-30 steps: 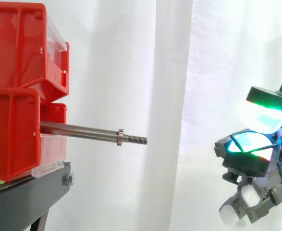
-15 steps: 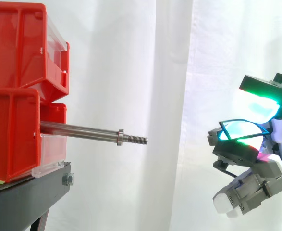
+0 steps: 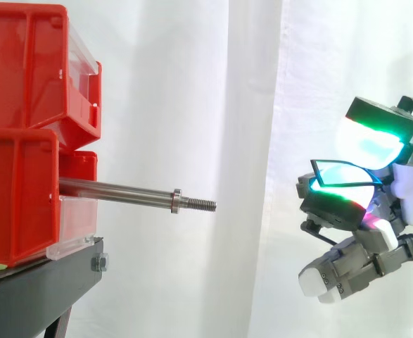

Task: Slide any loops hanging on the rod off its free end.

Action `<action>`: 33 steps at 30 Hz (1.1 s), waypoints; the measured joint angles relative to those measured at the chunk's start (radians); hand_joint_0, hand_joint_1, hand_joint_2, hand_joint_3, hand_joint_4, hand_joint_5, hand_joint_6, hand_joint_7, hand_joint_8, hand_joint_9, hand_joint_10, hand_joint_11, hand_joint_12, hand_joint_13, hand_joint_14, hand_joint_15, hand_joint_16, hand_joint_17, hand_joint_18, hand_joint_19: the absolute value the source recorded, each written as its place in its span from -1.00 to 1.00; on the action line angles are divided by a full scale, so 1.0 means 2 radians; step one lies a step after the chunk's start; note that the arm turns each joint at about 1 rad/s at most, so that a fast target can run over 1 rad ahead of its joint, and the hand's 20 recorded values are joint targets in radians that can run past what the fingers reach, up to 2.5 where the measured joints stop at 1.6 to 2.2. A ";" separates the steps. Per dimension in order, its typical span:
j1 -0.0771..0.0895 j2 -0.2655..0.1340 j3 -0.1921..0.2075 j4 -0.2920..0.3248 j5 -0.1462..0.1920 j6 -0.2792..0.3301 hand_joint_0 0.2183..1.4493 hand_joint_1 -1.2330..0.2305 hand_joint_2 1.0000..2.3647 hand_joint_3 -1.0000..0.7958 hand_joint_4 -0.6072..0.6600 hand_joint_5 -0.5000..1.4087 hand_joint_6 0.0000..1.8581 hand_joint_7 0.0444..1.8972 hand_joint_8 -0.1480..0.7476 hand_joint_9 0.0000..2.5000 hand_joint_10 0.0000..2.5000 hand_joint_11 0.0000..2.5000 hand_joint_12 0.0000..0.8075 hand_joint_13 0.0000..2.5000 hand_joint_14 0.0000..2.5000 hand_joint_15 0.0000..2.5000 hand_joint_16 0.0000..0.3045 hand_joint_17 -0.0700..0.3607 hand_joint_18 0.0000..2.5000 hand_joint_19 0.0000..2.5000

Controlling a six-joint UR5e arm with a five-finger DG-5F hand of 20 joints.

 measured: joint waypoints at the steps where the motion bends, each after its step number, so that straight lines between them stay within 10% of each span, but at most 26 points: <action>1: 0.000 0.000 0.000 0.001 0.000 -0.005 -0.29 -0.10 -1.00 -0.42 0.05 -0.71 -0.09 0.28 -0.08 -0.24 -0.99 -0.58 -0.40 -0.54 -1.00 -1.00 -0.74 -0.27 -0.66 -0.97; 33: 0.000 0.000 0.000 0.002 0.000 -0.027 -0.31 -0.03 -0.99 -0.38 0.12 -0.71 -0.07 0.33 -0.05 -0.32 -0.99 -0.81 -0.41 -0.61 -1.00 -1.00 -0.74 -0.27 -0.76 -1.00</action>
